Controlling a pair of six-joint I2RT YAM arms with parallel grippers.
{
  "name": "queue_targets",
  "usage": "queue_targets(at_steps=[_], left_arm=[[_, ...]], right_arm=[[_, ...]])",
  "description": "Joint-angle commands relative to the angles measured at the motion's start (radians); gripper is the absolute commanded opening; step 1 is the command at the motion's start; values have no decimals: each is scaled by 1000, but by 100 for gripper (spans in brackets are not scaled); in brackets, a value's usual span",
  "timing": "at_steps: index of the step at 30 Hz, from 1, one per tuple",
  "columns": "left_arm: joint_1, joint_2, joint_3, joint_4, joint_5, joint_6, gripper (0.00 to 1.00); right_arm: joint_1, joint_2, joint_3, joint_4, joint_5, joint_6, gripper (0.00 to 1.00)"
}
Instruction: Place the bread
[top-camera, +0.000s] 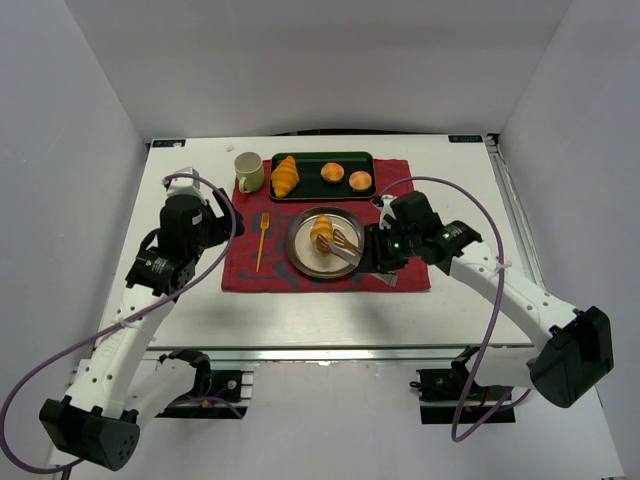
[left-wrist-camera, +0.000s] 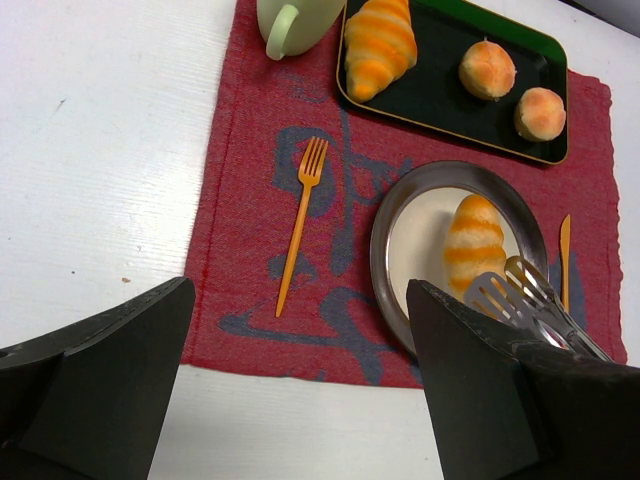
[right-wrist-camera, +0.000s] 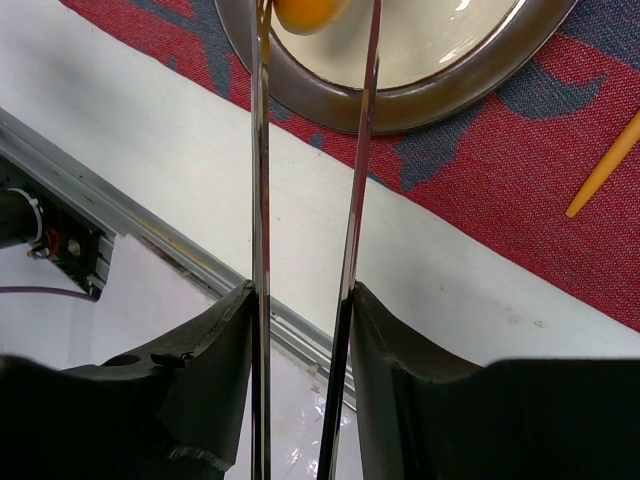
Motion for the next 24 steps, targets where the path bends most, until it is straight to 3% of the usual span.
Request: queue_targets(at_steps=[1,16,24], left_arm=[[-3,-23,16,-16,-18,10,98],[-3,-25,17,-23,-27,16,98],[-2,-26,19,-23,-32,20,98]], right_arm=[[5,-20,25,16,-10,4,46],[5,41,-31,74,-18,7,46],[5,55,-48,82,-21,5,53]])
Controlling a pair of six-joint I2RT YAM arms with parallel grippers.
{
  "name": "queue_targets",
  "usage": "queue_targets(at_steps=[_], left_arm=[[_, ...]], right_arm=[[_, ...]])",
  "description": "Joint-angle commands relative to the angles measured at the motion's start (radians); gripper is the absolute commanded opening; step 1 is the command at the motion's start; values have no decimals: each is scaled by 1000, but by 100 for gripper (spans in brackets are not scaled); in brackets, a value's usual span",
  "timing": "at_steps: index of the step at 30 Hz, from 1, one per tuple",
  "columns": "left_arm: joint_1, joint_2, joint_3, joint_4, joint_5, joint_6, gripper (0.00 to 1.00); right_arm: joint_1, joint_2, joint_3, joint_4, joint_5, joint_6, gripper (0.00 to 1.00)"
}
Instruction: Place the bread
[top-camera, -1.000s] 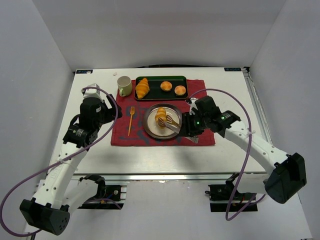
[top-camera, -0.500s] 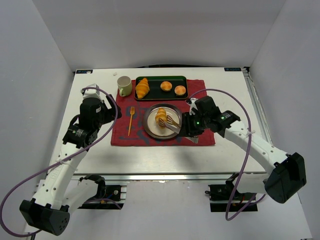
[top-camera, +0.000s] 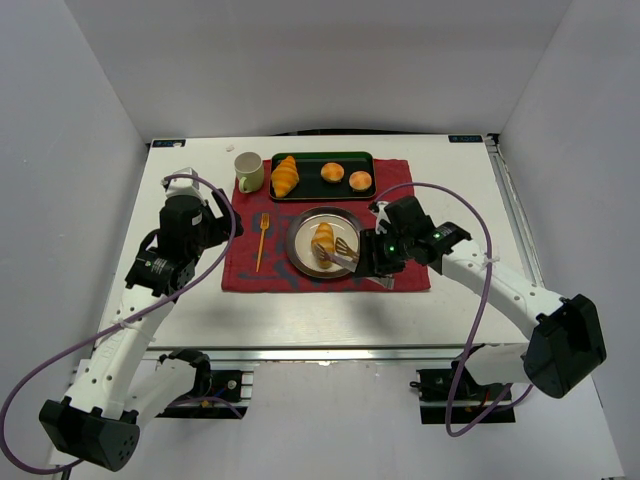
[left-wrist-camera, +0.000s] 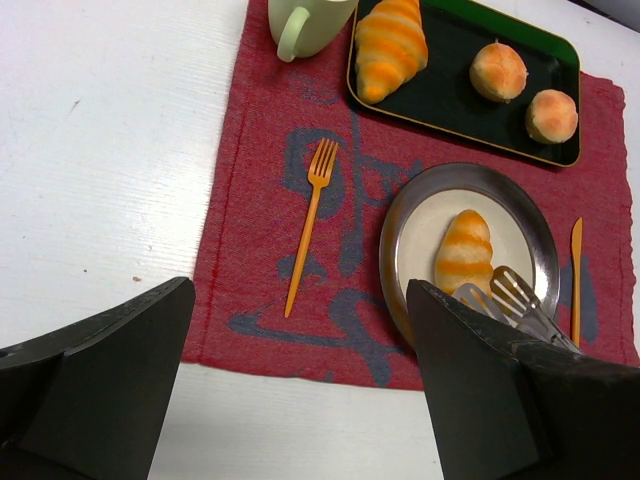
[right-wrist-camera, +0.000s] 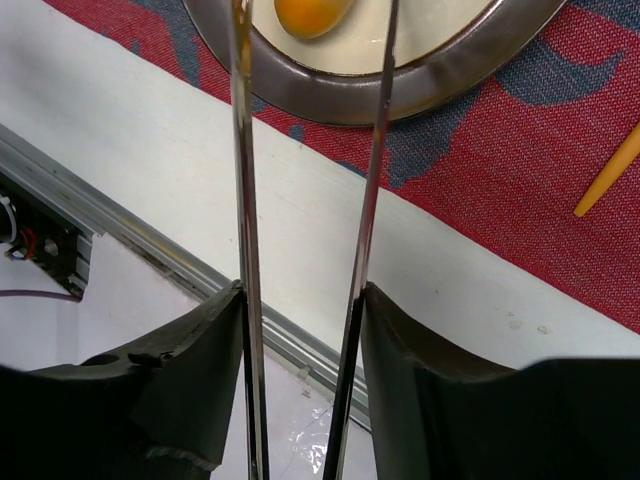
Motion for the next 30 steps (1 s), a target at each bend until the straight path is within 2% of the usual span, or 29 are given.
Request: queue_targets(at_steps=[1,5,12,13,16,17,22,24,30], left_arm=[[-3,-23,19,-16,-13,8,98],[-3,-21,16,-16,-11,9,98],[-3,-21,17,-17,-13,8,98],[-2,-21,17,-16,-13,8,98],[-3,-21,17,-16,-13,8,98],[-3,-20,16,-16,-13,8,98],[-3,-18,20,-25,-17,8,98],[-3,-13,36,-58,-19,6,98],[-3,-61,9,-15,-34,2,98]], right_arm=[[4,-1,-5,46,-19,3,54],[5,-1,-4,44,-17,1,61],[4,-7,2,35,-19,3,63],[5,-9,5,34,-19,1,63],[5,-18,7,29,-19,1,49],[4,-18,9,29,-21,1,48],[5,-27,15,6,-2,11,51],[7,-36,65,-46,15,12,52],[9,-64,42,-18,58,9,54]])
